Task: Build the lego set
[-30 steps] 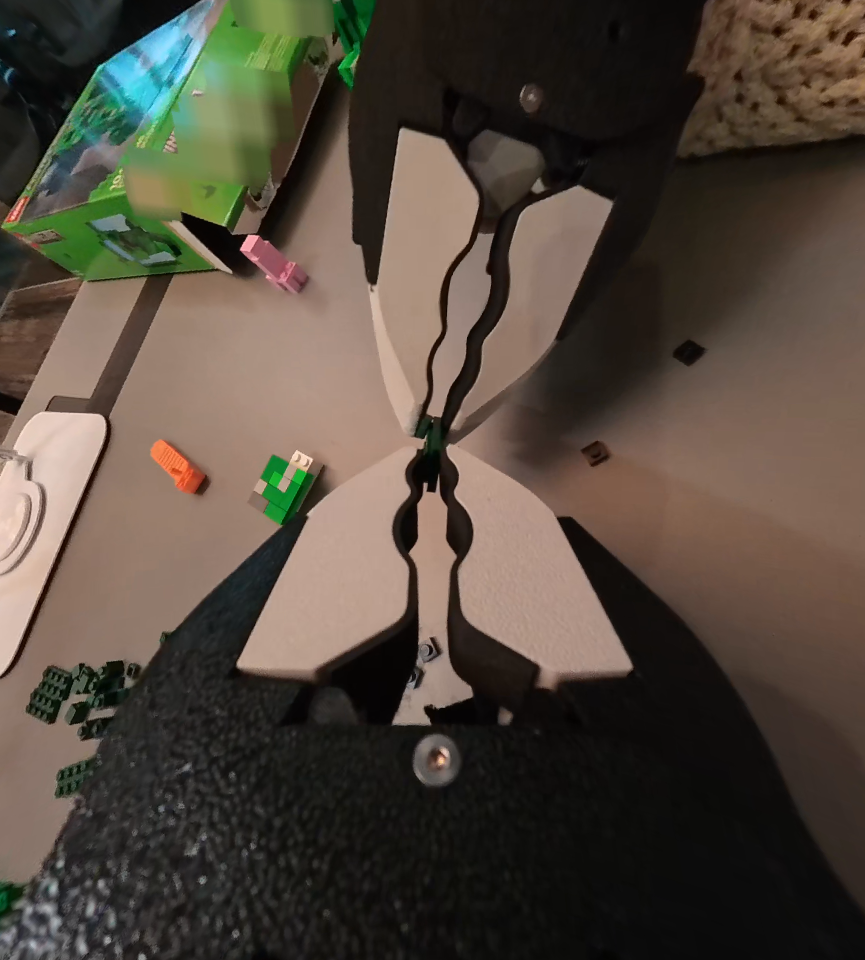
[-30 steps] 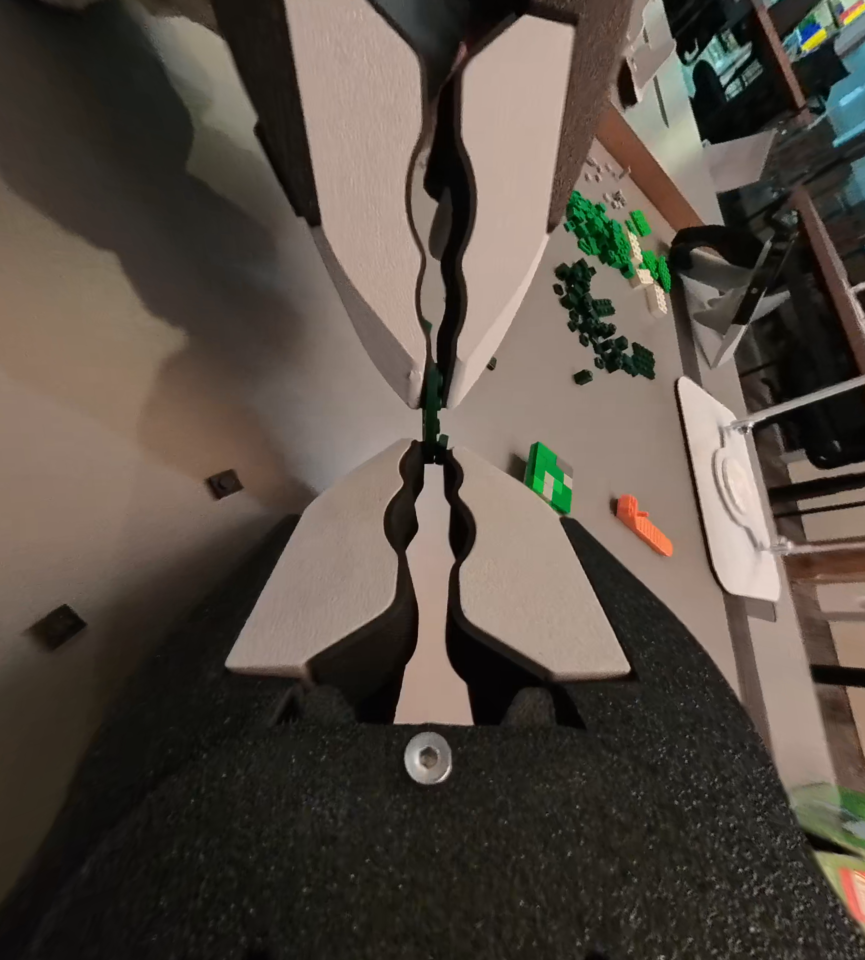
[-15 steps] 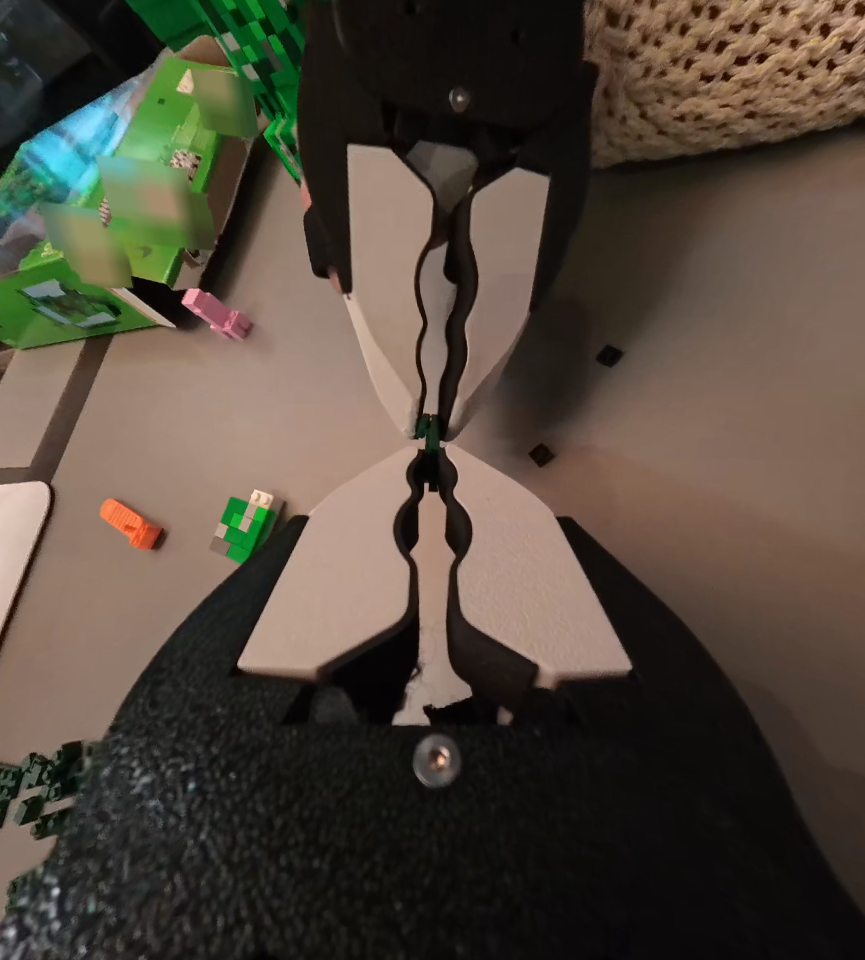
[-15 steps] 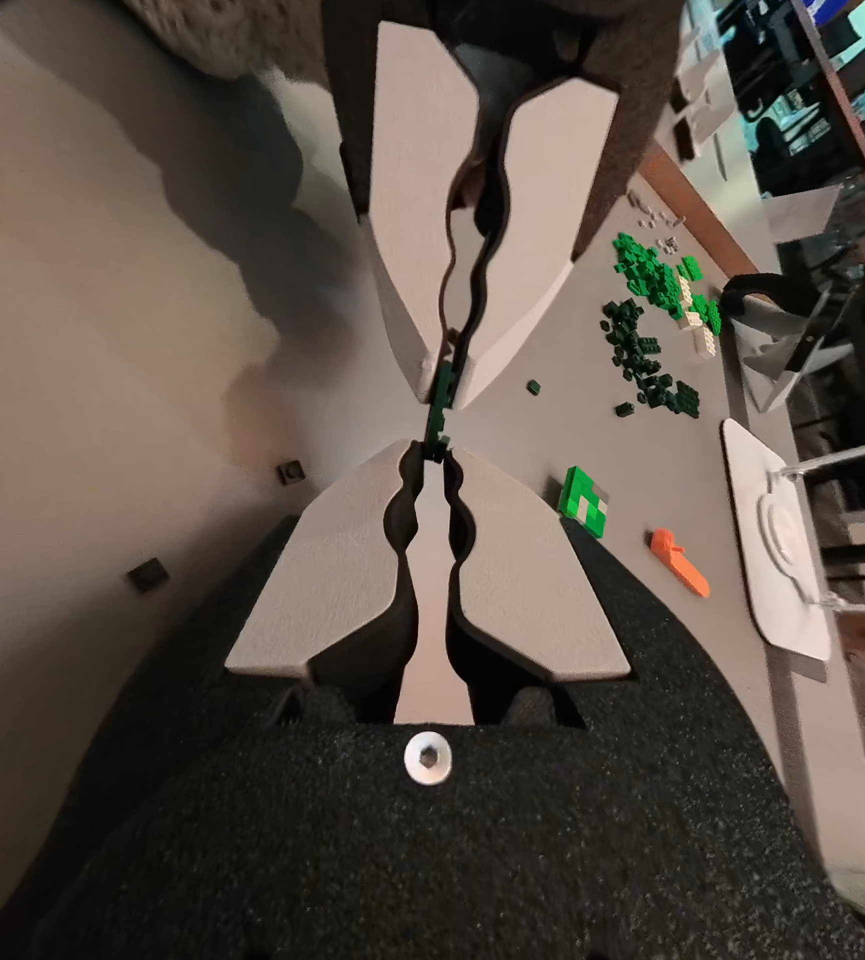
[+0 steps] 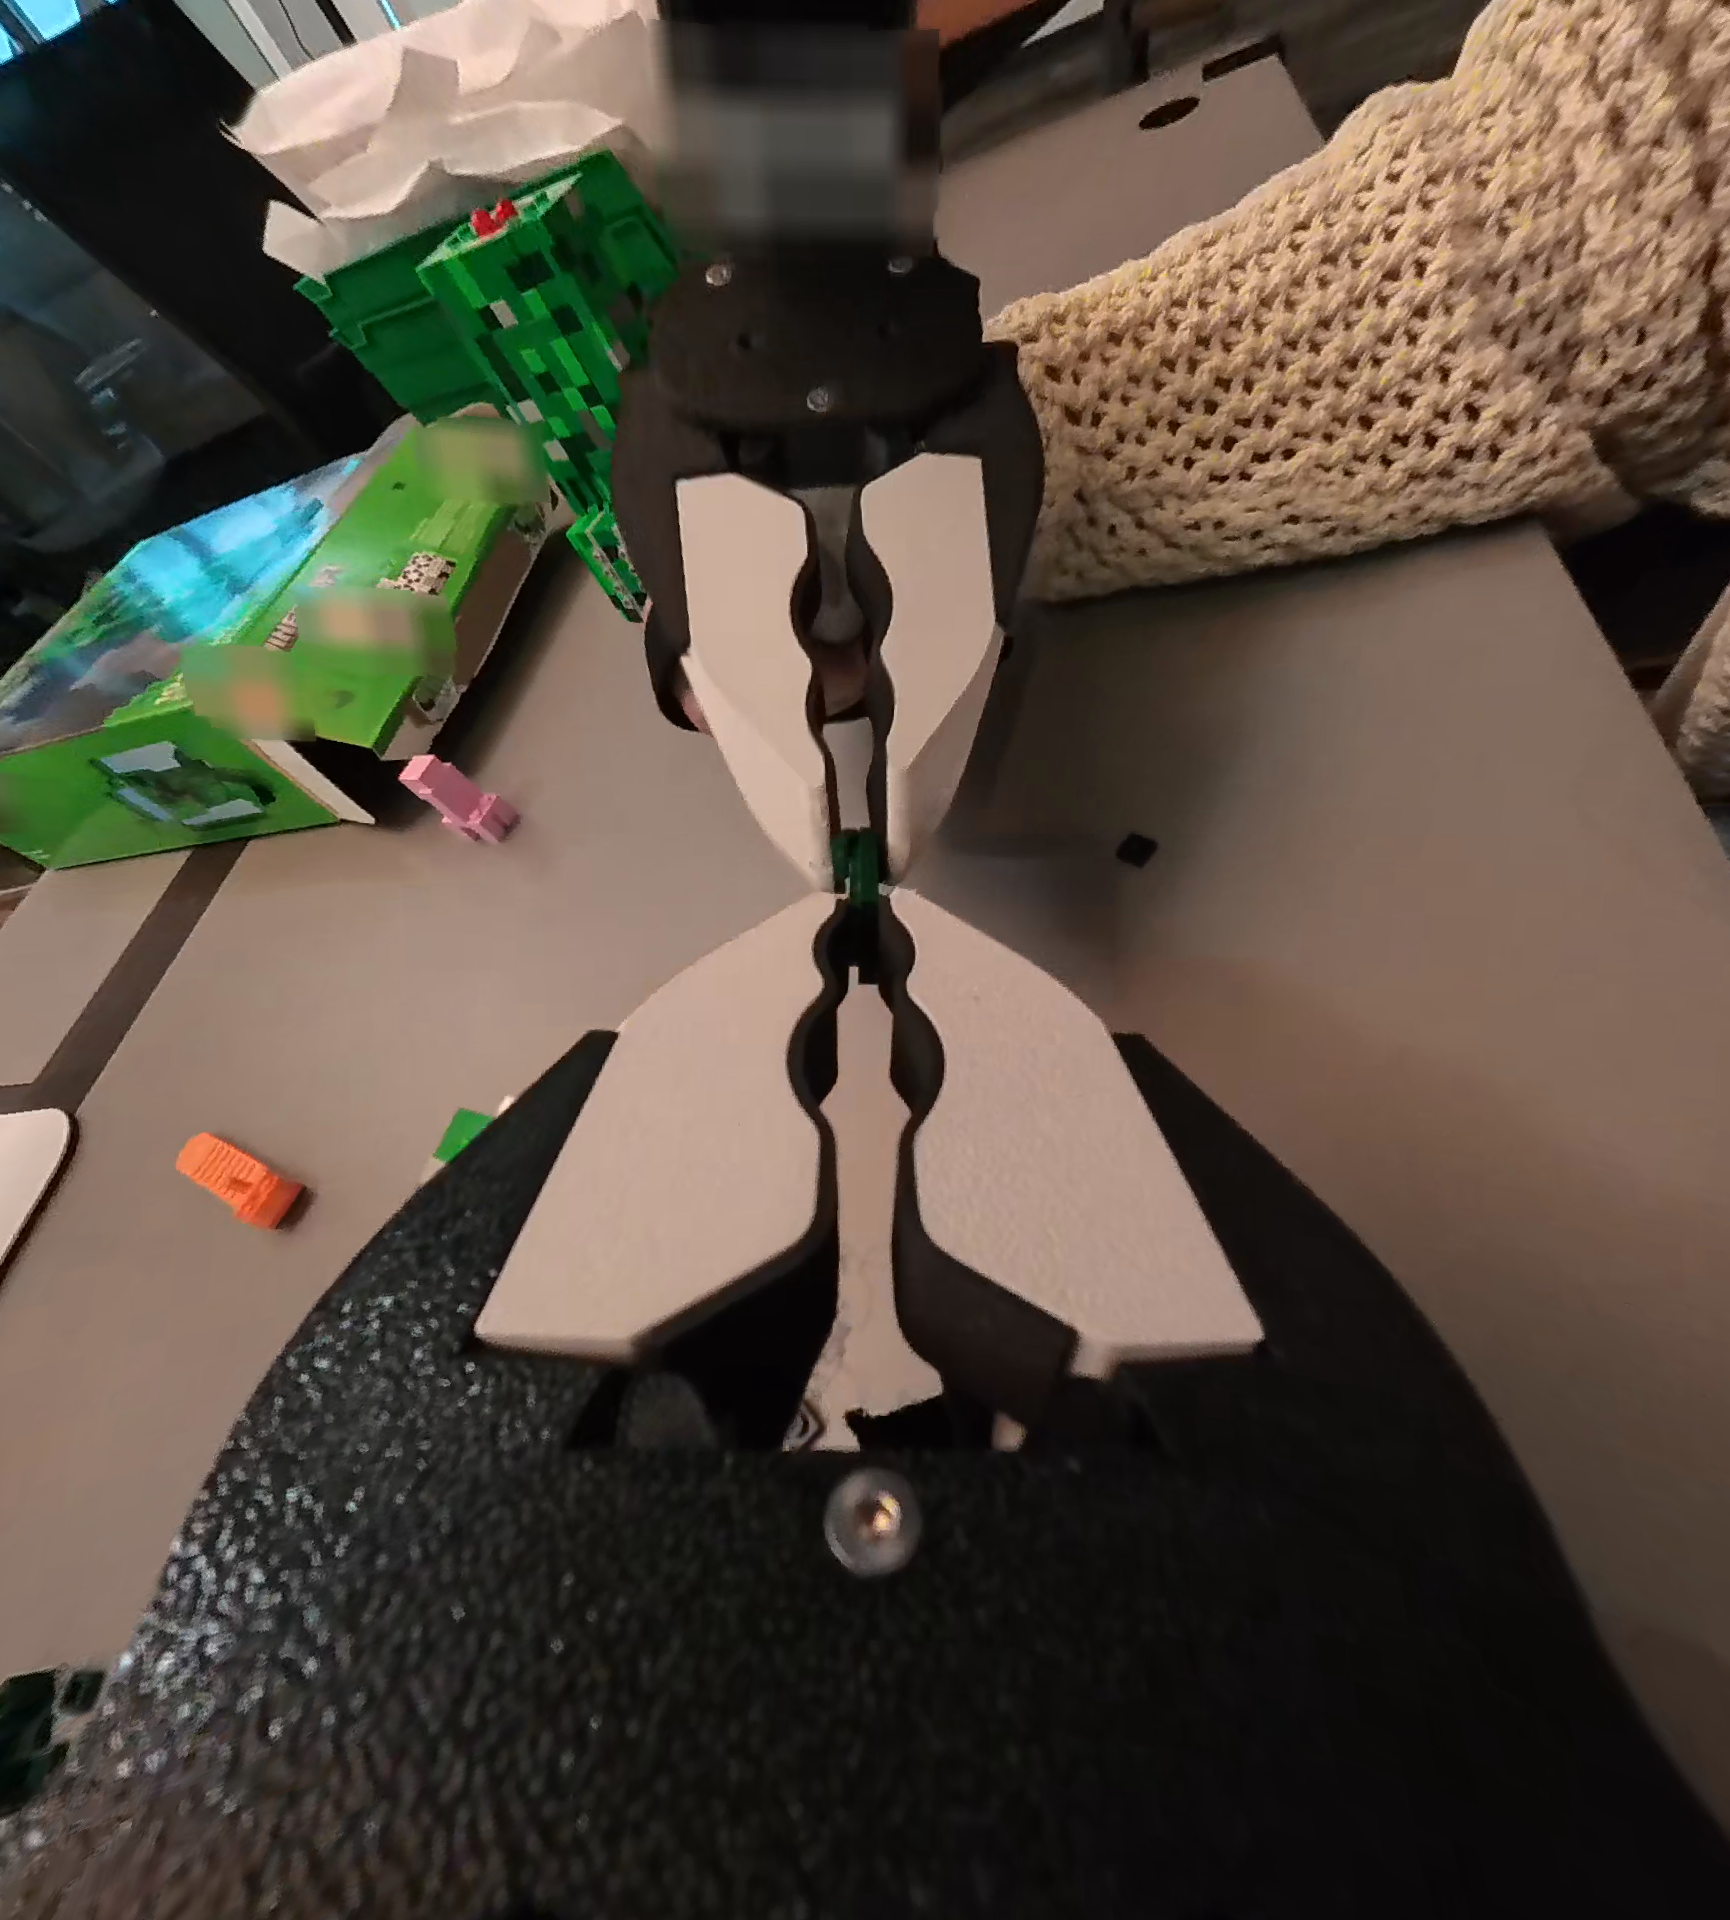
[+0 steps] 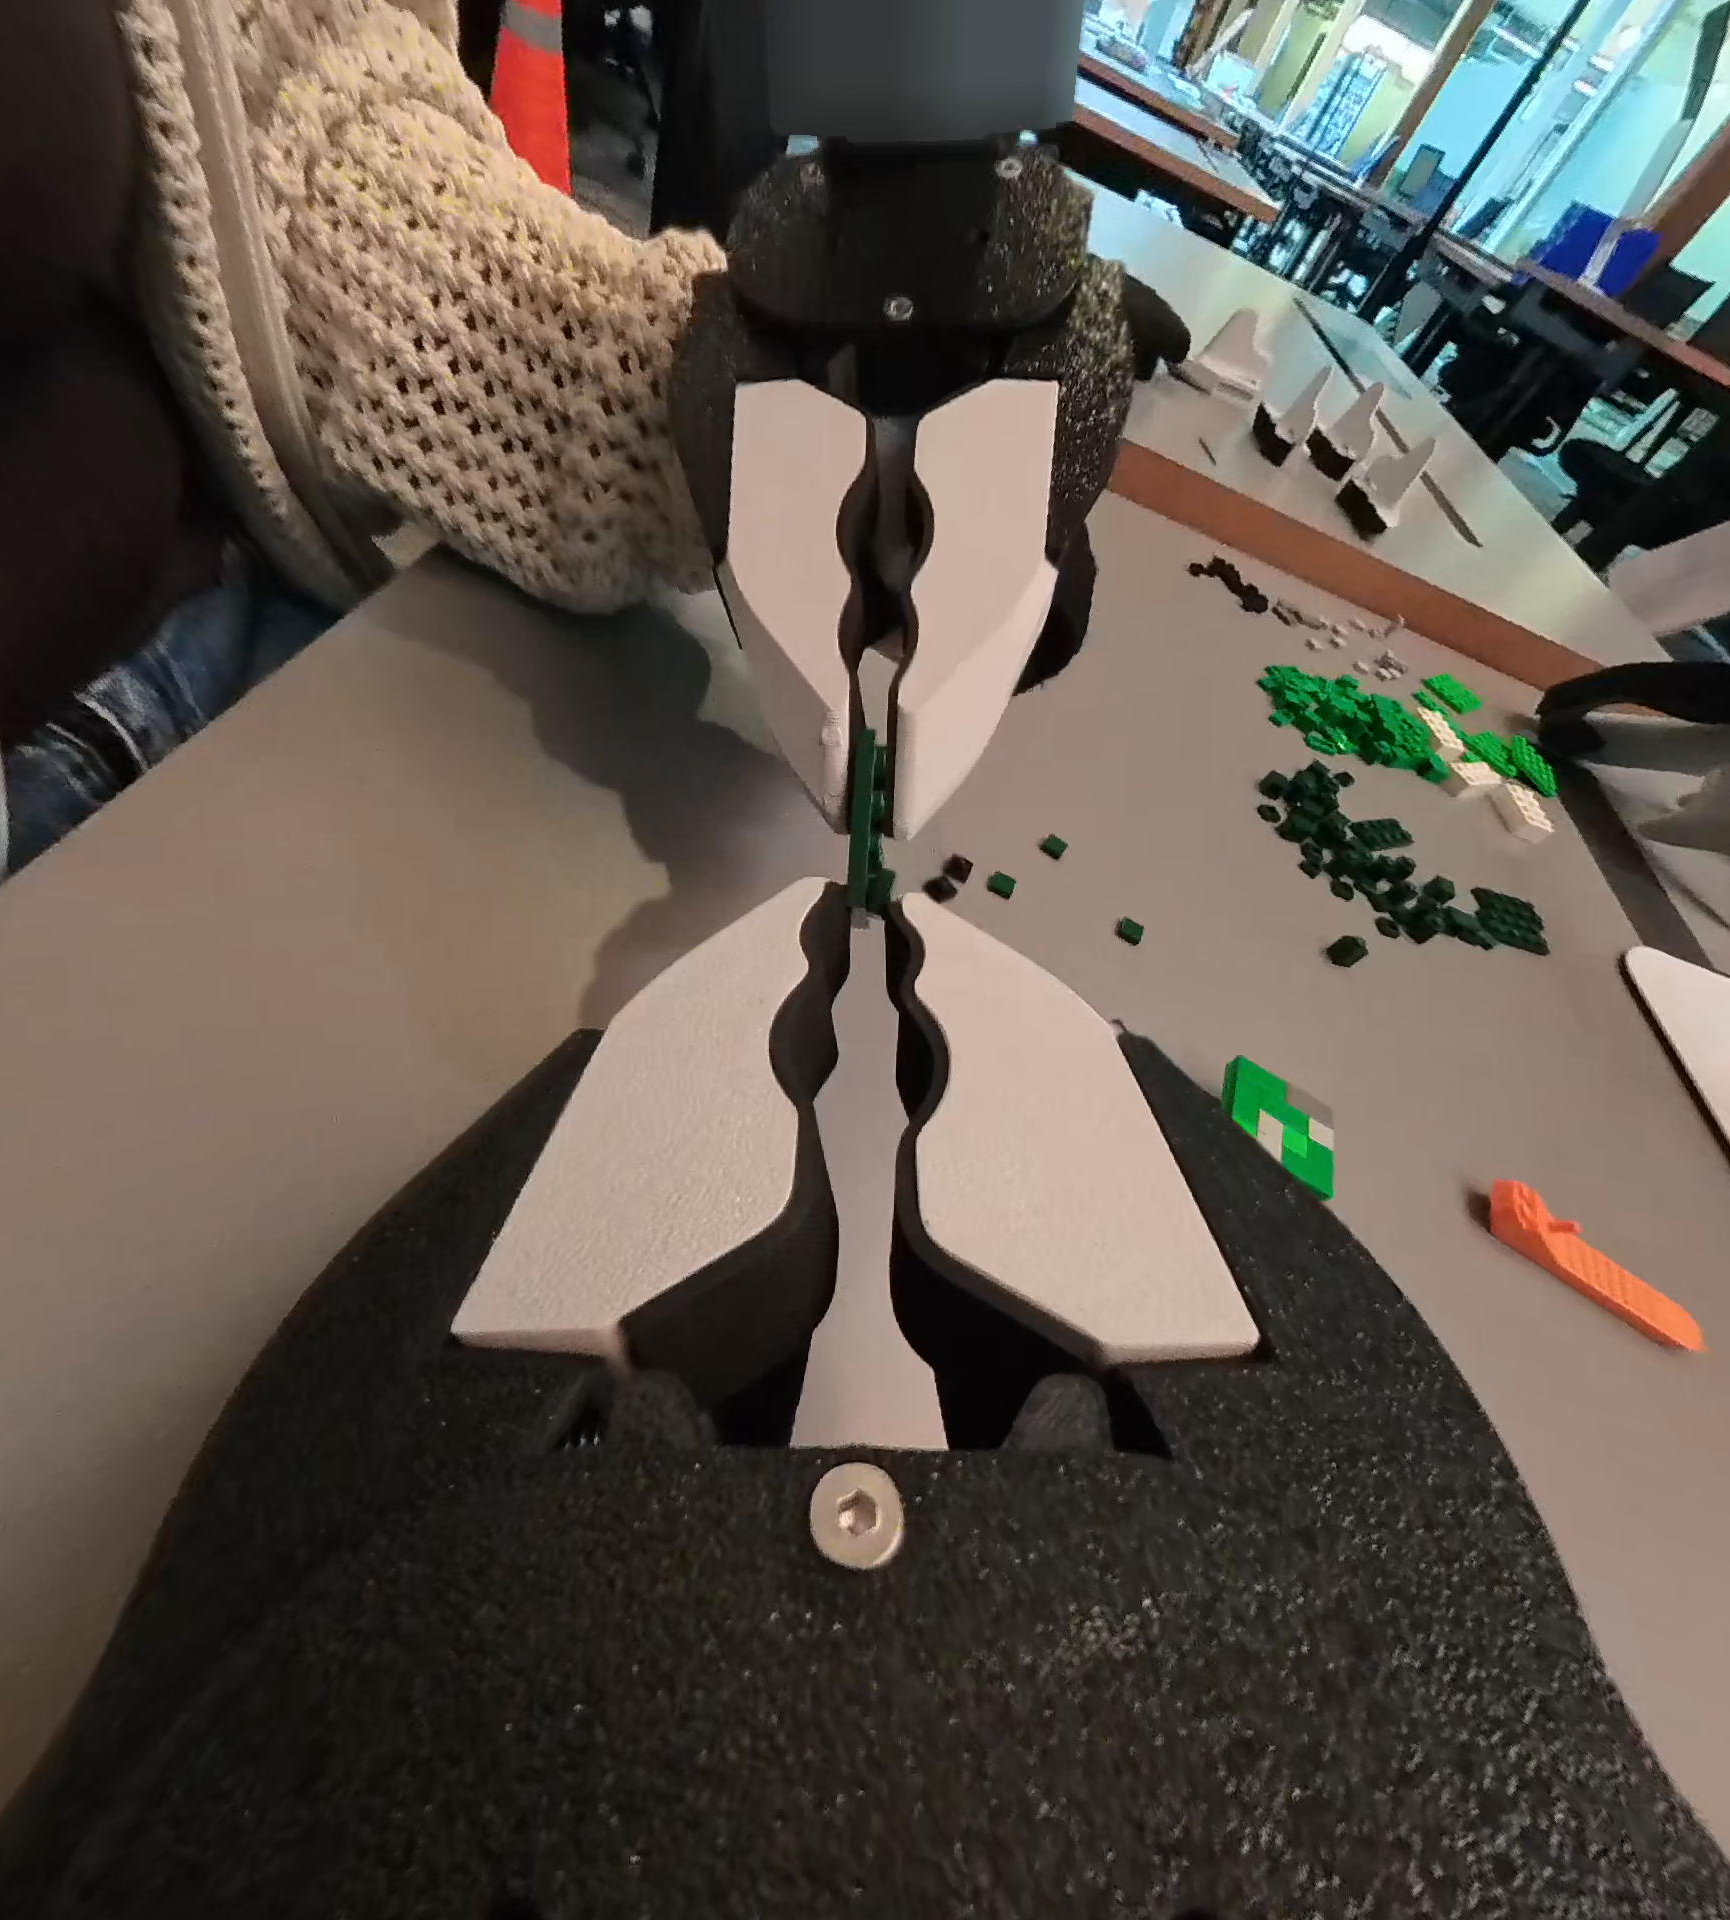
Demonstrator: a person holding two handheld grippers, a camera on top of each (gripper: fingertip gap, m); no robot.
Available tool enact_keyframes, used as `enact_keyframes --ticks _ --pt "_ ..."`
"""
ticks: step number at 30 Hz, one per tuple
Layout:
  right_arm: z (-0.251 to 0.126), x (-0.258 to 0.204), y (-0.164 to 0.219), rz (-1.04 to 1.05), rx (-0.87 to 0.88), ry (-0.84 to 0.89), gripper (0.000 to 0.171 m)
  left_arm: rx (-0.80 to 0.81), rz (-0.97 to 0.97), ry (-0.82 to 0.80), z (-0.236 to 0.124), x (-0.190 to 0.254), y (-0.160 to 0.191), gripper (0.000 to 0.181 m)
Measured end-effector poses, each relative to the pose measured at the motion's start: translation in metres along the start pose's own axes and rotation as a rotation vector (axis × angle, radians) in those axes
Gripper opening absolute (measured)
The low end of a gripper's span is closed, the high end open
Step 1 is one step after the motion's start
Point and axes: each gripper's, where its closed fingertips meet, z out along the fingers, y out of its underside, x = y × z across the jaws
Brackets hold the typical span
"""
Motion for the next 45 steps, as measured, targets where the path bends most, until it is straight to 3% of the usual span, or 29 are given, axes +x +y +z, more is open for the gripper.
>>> enact_keyframes --ticks 21,29,36,45 --pt "0.002 0.000 0.007 -0.110 -0.117 0.064 0.008 -0.031 -0.038 0.035 0.002 0.001 0.005 0.004" --pt "0.005 -0.003 0.025 -0.191 -0.307 0.067 0.008 -0.172 0.024 0.025 0.010 0.004 0.019 0.004" --pt "0.011 -0.009 0.037 -0.407 -0.489 0.072 0.007 -0.254 0.052 0.074 0.011 0.012 0.030 0.004" --pt "0.006 0.004 0.034 -0.291 -0.435 0.118 0.007 -0.212 0.034 -0.009 0.011 0.000 0.025 0.004"
